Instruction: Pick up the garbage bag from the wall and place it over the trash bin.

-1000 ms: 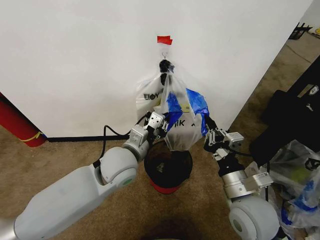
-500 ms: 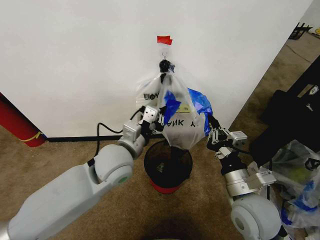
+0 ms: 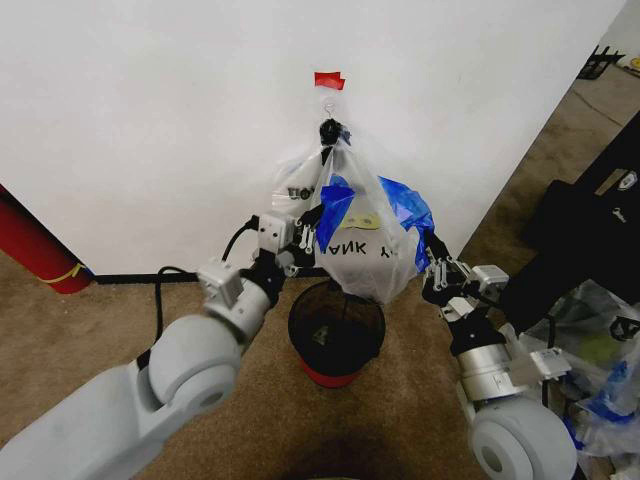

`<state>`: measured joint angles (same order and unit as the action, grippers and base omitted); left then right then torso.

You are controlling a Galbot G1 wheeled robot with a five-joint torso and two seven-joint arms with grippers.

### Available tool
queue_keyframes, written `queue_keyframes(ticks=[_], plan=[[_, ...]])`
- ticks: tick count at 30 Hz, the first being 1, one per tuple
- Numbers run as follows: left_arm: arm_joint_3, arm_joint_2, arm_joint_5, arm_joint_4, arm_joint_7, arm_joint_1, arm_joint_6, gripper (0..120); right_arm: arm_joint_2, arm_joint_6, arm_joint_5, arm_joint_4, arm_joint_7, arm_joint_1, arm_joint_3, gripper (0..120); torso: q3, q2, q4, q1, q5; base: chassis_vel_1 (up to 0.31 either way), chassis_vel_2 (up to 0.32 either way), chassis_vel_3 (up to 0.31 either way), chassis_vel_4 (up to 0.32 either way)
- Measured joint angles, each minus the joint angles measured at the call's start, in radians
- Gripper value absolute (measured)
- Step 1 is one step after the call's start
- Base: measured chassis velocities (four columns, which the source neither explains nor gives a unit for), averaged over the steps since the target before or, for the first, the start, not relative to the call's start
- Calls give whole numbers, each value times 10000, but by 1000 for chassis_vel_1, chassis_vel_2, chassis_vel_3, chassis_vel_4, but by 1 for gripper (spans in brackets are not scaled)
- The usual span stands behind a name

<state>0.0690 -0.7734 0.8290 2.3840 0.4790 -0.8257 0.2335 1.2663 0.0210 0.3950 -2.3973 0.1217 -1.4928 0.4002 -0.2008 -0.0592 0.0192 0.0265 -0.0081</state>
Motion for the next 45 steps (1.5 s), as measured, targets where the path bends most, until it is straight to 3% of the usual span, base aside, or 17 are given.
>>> queue_keyframes(ticks=[13, 21, 33, 45], plan=[[-1136, 157, -355, 645, -108, -2641, -173, 0, 336, -766, -1219, -22, -263, -1473, -126, 0, 0, 0, 1, 0, 1, 0, 0, 0, 0], [-1526, 123, -816, 962, -180, -3520, -371, 0, 344, -1083, -1476, -198, -366, -2026, -70, 0, 0, 0, 1, 0, 1, 0, 0, 0, 0], [-2353, 148, 164, 1187, -42, -2673, -463, 0, 29, -761, -885, -1051, -340, -2009, 507, 0, -1, 0, 0, 1, 2, 0, 0, 0, 0], [-2344, 220, 838, 1183, -63, -1649, -509, 0, -303, -362, -377, -1057, -426, -1952, 1206, 0, -1, 0, 0, 1, 2, 0, 0, 0, 0]])
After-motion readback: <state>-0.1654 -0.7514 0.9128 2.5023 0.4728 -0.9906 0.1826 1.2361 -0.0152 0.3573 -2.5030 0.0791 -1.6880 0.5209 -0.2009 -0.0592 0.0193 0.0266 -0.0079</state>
